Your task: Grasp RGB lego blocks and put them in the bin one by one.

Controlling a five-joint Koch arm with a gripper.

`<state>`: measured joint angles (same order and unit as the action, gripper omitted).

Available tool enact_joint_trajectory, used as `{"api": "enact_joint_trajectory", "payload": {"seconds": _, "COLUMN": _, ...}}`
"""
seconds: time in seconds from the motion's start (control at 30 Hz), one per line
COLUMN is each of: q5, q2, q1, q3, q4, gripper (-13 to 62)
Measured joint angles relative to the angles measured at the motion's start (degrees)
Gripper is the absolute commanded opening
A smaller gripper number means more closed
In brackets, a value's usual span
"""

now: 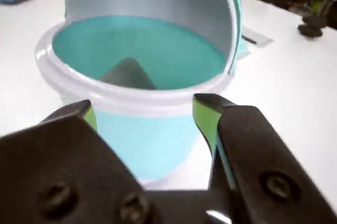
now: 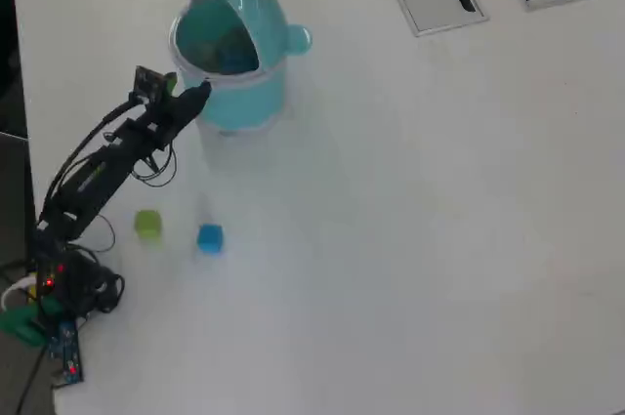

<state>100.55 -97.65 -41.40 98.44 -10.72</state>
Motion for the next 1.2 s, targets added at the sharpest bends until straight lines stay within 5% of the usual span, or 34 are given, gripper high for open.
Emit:
{"api": "enact_joint_trajectory", "payload": {"seconds": 0.73, "q5": 1.05, "q2": -29.18, "q1": 11.34, "q3": 31.03, "q4": -20.39, "gripper": 34.2}}
{"api": "enact_joint_trajectory", "payload": {"seconds": 1.2, "q5": 1.14, "q2": -33.49, "q1": 12.3, "q3": 40.08, "q4": -34.28, "gripper": 34.3}}
